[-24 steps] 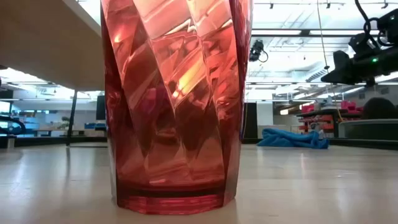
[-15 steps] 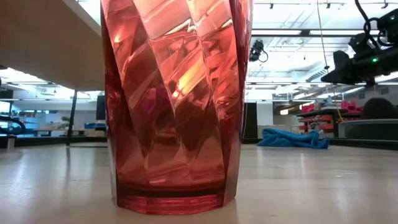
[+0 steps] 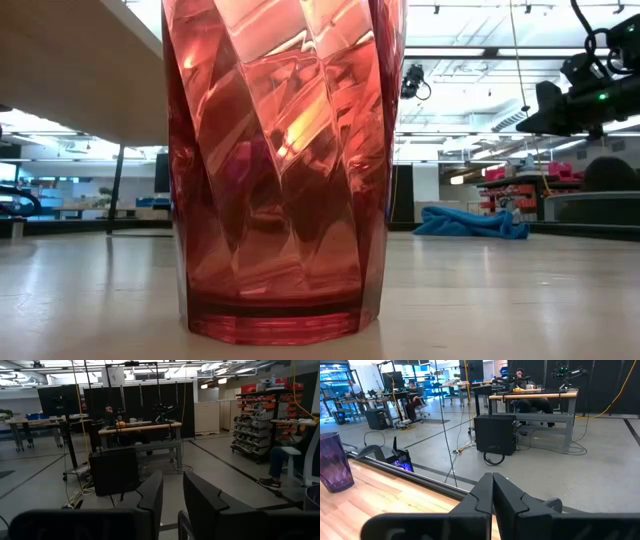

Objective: Stack small to large cups/mugs on shelf

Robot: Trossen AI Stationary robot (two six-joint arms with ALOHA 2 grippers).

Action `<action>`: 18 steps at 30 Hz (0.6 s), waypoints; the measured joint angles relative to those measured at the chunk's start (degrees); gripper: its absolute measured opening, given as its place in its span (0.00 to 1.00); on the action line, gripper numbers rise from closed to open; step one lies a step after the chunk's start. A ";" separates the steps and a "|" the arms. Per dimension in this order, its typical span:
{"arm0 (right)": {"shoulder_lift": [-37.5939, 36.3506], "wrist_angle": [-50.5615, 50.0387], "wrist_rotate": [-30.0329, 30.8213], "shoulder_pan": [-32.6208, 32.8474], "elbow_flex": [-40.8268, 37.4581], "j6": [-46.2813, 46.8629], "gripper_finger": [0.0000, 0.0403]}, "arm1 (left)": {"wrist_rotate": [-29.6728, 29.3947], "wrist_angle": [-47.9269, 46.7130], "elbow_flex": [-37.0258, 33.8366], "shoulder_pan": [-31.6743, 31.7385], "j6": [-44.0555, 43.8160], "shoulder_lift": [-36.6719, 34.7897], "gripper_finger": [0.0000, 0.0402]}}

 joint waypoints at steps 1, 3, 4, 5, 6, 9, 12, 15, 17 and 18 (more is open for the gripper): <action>0.00 0.00 0.02 0.02 0.00 0.00 0.04 | 0.00 0.02 0.00 0.00 0.00 -0.02 0.21; -0.01 0.01 0.01 0.01 0.00 0.00 0.04 | 0.00 0.01 0.00 0.00 0.00 0.00 0.21; 0.00 0.00 0.00 0.01 0.00 0.00 0.04 | -0.01 0.01 -0.01 0.01 0.00 -0.01 0.21; -0.02 0.01 0.01 0.01 0.00 0.01 0.04 | 0.00 0.02 0.00 0.02 0.00 0.00 0.22; 0.00 0.00 0.02 0.01 0.00 0.00 0.04 | 0.00 0.00 0.00 0.01 0.00 0.00 0.22; 0.00 0.02 0.02 0.00 0.00 0.00 0.04 | 0.00 0.00 0.00 0.01 0.02 0.00 0.23; 0.00 0.00 0.02 0.00 0.00 0.00 0.04 | 0.00 0.02 0.00 0.00 0.00 -0.02 0.22; 0.00 0.02 0.02 0.00 0.00 0.00 0.04 | 0.00 0.00 -0.01 0.00 0.00 0.00 0.21; -0.01 0.02 0.02 0.00 0.00 0.00 0.04 | 0.00 0.00 0.00 0.01 0.00 0.00 0.21; 0.00 0.02 0.00 0.00 0.00 0.00 0.04 | -0.02 0.00 0.00 0.00 0.00 0.00 0.21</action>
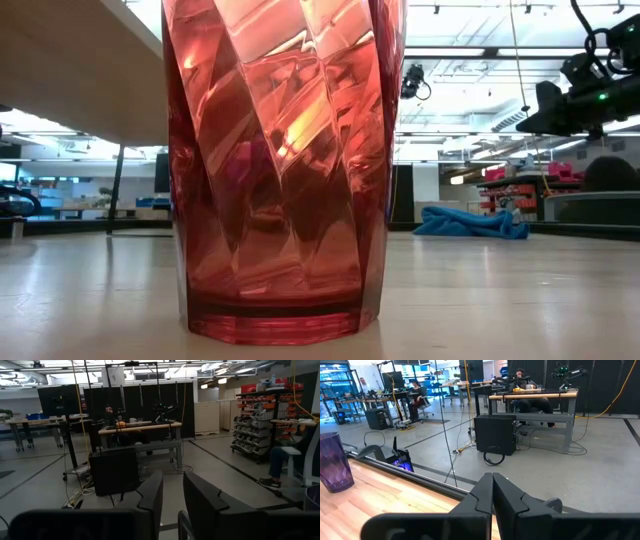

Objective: Stack small to large cups/mugs on shelf

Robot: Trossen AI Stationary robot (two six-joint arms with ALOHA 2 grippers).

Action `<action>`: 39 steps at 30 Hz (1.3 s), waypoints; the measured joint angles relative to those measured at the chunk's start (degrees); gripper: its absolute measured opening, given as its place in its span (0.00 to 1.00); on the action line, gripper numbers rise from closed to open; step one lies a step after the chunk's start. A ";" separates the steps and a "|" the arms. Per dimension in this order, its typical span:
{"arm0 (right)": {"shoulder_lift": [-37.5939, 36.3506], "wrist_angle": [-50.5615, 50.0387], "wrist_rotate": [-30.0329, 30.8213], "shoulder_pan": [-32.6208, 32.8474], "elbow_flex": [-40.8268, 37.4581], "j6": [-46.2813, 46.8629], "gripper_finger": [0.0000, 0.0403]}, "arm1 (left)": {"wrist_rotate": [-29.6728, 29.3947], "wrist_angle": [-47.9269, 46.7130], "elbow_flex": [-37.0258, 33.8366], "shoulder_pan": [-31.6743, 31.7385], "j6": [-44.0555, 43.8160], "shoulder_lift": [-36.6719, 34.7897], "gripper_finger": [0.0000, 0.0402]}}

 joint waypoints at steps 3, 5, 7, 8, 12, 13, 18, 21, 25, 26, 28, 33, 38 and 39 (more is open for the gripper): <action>0.00 -0.01 0.01 0.00 0.00 0.00 0.04 | 0.02 0.02 0.00 0.00 0.00 0.00 0.21; 0.00 0.00 0.00 0.01 0.00 0.00 0.04 | 0.02 0.00 0.00 0.00 0.00 0.00 0.21; 0.00 0.00 0.00 0.01 0.00 0.00 0.04 | 0.01 0.00 0.00 0.01 0.00 0.00 0.22; 0.00 -0.02 0.02 0.01 0.00 0.00 0.04 | 0.00 0.01 0.00 0.00 0.00 0.00 0.22; -0.01 -0.01 0.00 0.00 0.00 0.00 0.04 | 0.00 0.00 0.00 0.00 0.00 0.00 0.23; -0.02 0.00 0.00 0.00 0.00 0.00 0.04 | 0.00 0.00 0.00 0.00 0.00 0.00 0.22; -0.01 -0.01 0.00 0.01 0.00 0.00 0.04 | 0.01 0.01 0.00 0.01 0.00 0.00 0.21; 0.00 -0.01 0.00 0.00 0.00 0.00 0.04 | 0.02 0.00 0.00 0.00 0.00 0.00 0.21; -0.02 -0.02 0.00 0.00 0.00 0.00 0.04 | 0.02 0.00 0.00 0.00 0.00 0.00 0.22; 0.00 -0.02 0.00 0.00 0.00 0.00 0.04 | 0.02 0.01 -0.01 0.01 0.00 0.00 0.22; -0.02 -0.02 0.01 0.01 0.00 0.00 0.04 | 0.00 0.01 0.00 0.00 0.02 -0.01 0.23; 0.00 -0.02 0.00 0.00 0.00 0.00 0.04 | 0.01 0.00 0.00 0.00 0.00 -0.01 0.22; 0.00 -0.01 0.01 0.01 0.00 0.00 0.04 | 0.01 0.00 0.00 0.01 0.00 0.00 0.21; 0.00 -0.01 0.02 0.01 0.00 0.00 0.04 | 0.01 0.01 -0.01 0.00 0.01 0.00 0.21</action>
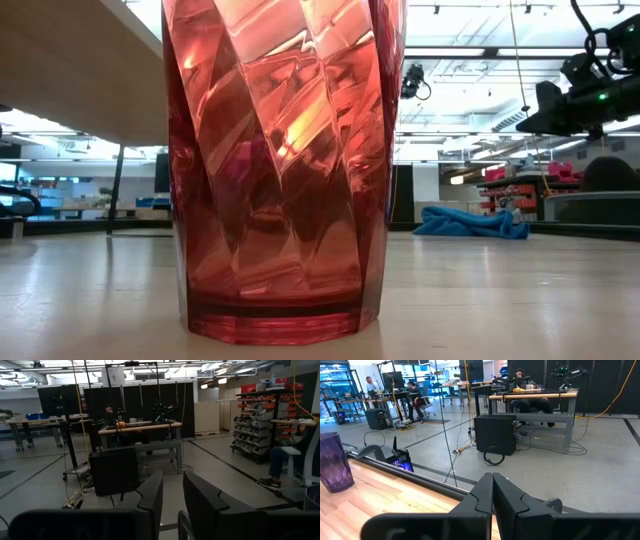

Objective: Stack small to large cups/mugs on shelf

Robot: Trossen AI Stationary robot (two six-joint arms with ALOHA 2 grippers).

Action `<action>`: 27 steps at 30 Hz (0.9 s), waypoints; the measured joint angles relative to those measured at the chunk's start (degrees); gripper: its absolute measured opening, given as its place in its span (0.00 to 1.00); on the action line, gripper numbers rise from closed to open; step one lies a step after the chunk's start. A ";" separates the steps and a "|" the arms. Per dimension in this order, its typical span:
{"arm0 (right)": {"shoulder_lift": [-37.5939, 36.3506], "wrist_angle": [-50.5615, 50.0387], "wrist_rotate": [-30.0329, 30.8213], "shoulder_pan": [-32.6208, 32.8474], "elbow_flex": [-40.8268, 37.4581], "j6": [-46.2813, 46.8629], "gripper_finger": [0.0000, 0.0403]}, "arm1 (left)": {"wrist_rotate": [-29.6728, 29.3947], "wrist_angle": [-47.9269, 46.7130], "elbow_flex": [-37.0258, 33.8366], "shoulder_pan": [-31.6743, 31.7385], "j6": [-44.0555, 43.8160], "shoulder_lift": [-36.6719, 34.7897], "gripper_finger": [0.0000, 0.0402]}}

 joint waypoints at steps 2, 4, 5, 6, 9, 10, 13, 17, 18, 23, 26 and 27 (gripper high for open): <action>-0.02 -0.01 -0.01 -0.01 0.00 0.00 0.04 | -0.01 0.01 0.01 0.01 -0.01 0.00 0.21; 0.00 -0.01 -0.02 0.01 0.00 0.00 0.04 | 0.00 0.00 0.00 0.01 -0.01 0.00 0.21; 0.00 -0.01 0.00 0.01 0.00 0.00 0.04 | 0.01 -0.01 0.01 0.01 -0.01 0.00 0.22; 0.00 0.01 -0.02 0.00 0.00 0.01 0.04 | 0.00 0.00 0.01 0.00 -0.01 0.00 0.22; 0.00 0.00 -0.01 0.00 0.00 0.00 0.04 | 0.01 -0.01 0.00 0.00 -0.01 0.00 0.23; 0.00 -0.01 -0.02 0.00 0.00 0.00 0.04 | 0.01 -0.01 0.00 0.00 -0.01 0.00 0.23; 0.00 -0.01 -0.02 0.01 0.00 0.02 0.04 | 0.01 -0.01 0.01 0.00 -0.01 -0.02 0.22; -0.01 0.00 -0.01 -0.01 0.00 0.00 0.04 | 0.01 -0.01 0.01 0.00 -0.01 0.00 0.21; 0.00 -0.01 -0.01 0.01 0.00 0.00 0.04 | 0.01 0.00 0.01 0.01 -0.01 -0.01 0.21; 0.00 -0.01 0.00 0.01 0.00 0.00 0.04 | 0.00 -0.01 0.01 0.01 -0.01 -0.01 0.22; -0.01 0.00 -0.01 0.00 0.00 0.00 0.04 | 0.01 0.01 -0.01 0.02 -0.01 -0.02 0.22; -0.01 0.00 -0.01 -0.01 0.00 0.00 0.04 | 0.01 0.01 0.01 0.00 -0.01 -0.02 0.23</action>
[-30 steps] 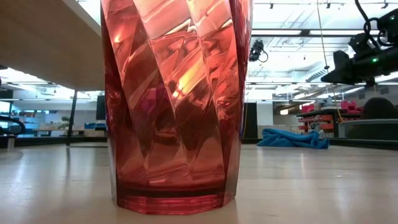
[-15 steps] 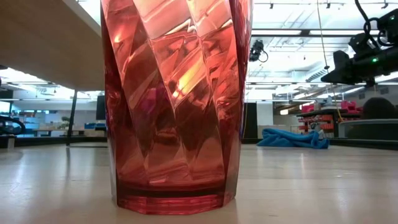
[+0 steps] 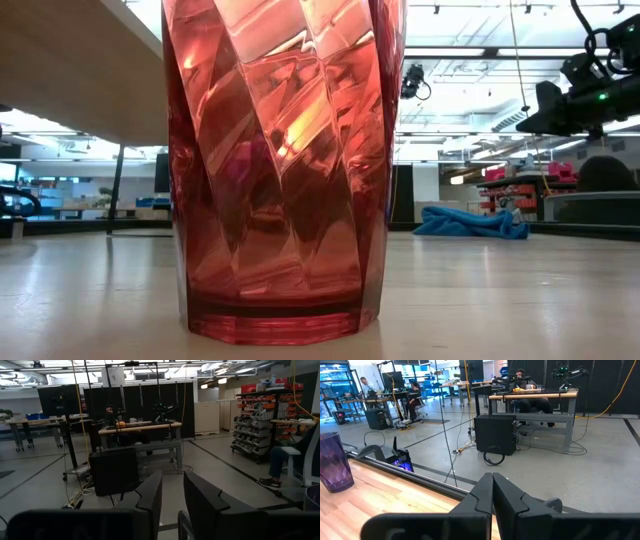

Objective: Stack small to large cups/mugs on shelf

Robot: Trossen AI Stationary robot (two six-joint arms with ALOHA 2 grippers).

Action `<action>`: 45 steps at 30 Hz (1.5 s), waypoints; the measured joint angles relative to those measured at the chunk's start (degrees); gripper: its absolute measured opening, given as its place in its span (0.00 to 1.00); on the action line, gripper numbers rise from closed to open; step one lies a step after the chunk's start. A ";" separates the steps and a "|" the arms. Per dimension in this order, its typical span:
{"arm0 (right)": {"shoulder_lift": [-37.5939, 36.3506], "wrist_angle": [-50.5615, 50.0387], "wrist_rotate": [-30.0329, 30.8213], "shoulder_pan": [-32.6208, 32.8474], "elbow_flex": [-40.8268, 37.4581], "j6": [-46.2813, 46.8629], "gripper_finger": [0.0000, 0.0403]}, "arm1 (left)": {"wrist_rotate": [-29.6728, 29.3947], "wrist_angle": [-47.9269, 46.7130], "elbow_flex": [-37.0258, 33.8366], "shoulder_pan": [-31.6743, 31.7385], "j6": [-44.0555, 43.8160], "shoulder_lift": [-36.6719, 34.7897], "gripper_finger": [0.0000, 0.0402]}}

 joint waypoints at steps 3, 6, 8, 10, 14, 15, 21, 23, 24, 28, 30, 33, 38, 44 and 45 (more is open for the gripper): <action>0.01 0.00 0.00 0.00 0.00 0.00 0.04 | -0.02 0.00 0.00 0.02 0.00 0.02 0.22; 0.01 -0.02 -0.01 0.02 0.00 0.00 0.04 | 0.00 -0.01 0.00 0.02 0.00 0.02 0.21; 0.01 0.01 0.01 0.02 0.00 0.00 0.04 | 0.00 -0.02 -0.02 0.02 0.00 0.02 0.21; 0.01 0.01 0.00 0.01 0.00 0.00 0.04 | 0.00 -0.02 0.00 0.00 0.00 0.02 0.21; -0.01 -0.02 0.01 0.02 0.00 0.00 0.04 | -0.02 -0.02 0.00 0.01 0.00 0.02 0.21; 0.01 -0.02 -0.01 0.02 0.00 0.00 0.04 | -0.01 -0.02 0.00 0.02 0.00 0.02 0.22; 0.01 -0.02 -0.01 0.00 0.00 0.00 0.04 | 0.00 -0.02 0.00 0.00 0.00 0.00 0.23; 0.00 0.00 0.00 0.01 0.00 0.01 0.04 | 0.00 -0.02 0.00 0.00 0.00 0.02 0.22; 0.01 -0.02 -0.01 0.02 0.00 0.00 0.04 | 0.00 -0.02 0.00 0.01 0.00 0.02 0.22; 0.01 -0.01 0.00 0.02 0.00 0.00 0.04 | -0.02 0.00 -0.02 0.01 0.00 0.02 0.21; 0.01 -0.02 -0.01 0.02 0.00 0.00 0.04 | 0.00 -0.02 0.00 0.00 0.00 0.00 0.21; -0.01 0.01 0.01 0.00 0.00 0.00 0.04 | -0.02 -0.01 -0.01 0.01 0.00 0.02 0.22; 0.01 -0.02 0.01 0.00 0.00 0.00 0.04 | -0.01 0.00 0.00 0.01 0.00 0.00 0.23; 0.00 0.00 0.00 0.00 0.00 0.00 0.04 | 0.02 0.09 0.00 0.01 -13.16 0.02 0.21; 0.01 -0.01 -0.01 0.02 0.00 0.00 0.04 | 0.02 0.04 0.00 0.00 -17.99 0.02 0.21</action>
